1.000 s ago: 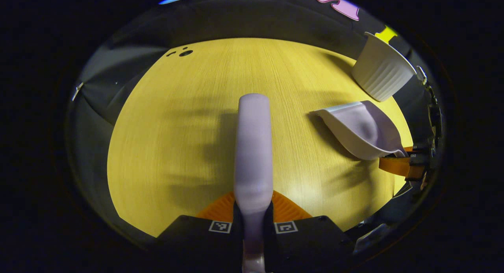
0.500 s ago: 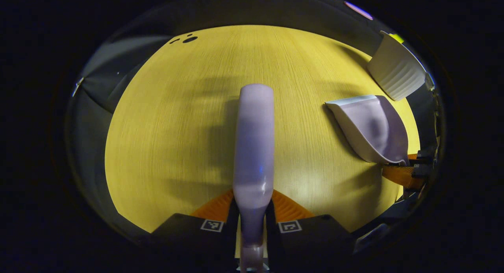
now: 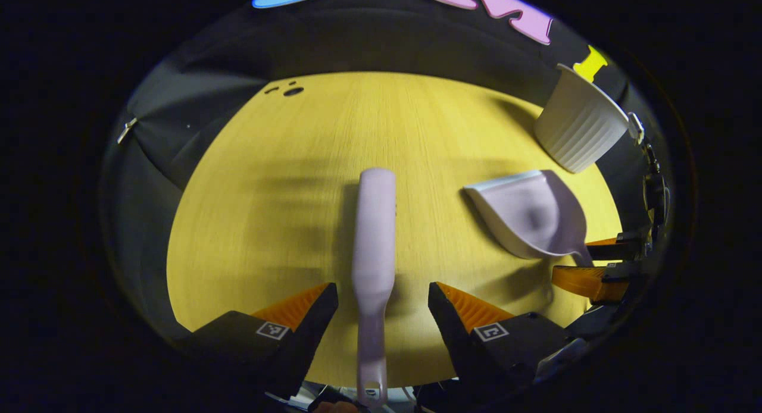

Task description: Pick up the small broom and dustpan from the desktop, sweep the trash into the dustpan with the broom, and then empty the trash into the garbage bin.

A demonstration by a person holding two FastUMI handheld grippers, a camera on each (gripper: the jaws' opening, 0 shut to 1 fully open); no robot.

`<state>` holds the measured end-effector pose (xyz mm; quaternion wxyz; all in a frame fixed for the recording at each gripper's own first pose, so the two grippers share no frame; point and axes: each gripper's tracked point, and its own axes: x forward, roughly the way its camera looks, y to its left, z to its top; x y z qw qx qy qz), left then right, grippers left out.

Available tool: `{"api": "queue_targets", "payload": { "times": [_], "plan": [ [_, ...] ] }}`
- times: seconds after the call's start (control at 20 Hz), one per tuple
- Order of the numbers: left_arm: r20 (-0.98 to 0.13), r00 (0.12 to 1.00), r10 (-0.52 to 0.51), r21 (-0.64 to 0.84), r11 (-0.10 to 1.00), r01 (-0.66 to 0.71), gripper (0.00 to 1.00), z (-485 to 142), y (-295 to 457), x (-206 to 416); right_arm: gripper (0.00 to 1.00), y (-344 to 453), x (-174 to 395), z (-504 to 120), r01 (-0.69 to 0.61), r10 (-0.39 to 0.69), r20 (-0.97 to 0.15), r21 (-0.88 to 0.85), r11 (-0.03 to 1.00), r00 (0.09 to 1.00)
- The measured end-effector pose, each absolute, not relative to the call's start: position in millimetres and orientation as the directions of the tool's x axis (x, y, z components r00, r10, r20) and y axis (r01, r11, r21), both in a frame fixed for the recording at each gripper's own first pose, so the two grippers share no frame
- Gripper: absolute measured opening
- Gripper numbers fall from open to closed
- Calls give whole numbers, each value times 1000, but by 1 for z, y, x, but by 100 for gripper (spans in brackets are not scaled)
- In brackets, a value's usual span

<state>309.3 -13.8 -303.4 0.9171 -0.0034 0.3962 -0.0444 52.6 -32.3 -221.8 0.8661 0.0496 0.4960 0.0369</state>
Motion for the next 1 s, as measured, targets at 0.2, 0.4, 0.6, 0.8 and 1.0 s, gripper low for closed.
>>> {"api": "queue_targets", "payload": {
  "times": [0.2,0.4,0.6,0.8,1.0],
  "plan": [
    [-549,834,-49,4,998,62,96,-249,-3,289,99,-49,50,-173,40,27,-757,71,997,653],
    [-315,949,-13,8,1000,16,96,-184,0,255,99,-44,45,-106,65,3,-590,95,993,807],
    [-113,993,37,57,998,-30,96,-127,4,201,100,-26,16,-55,41,23,-465,126,991,885],
    [-30,999,-16,74,997,19,95,-119,-16,142,99,6,-23,-25,-36,95,-360,166,986,928],
    [-59,997,-51,67,996,55,97,-148,-22,106,99,16,-60,-23,-68,106,-311,130,989,945]
  ]
}}
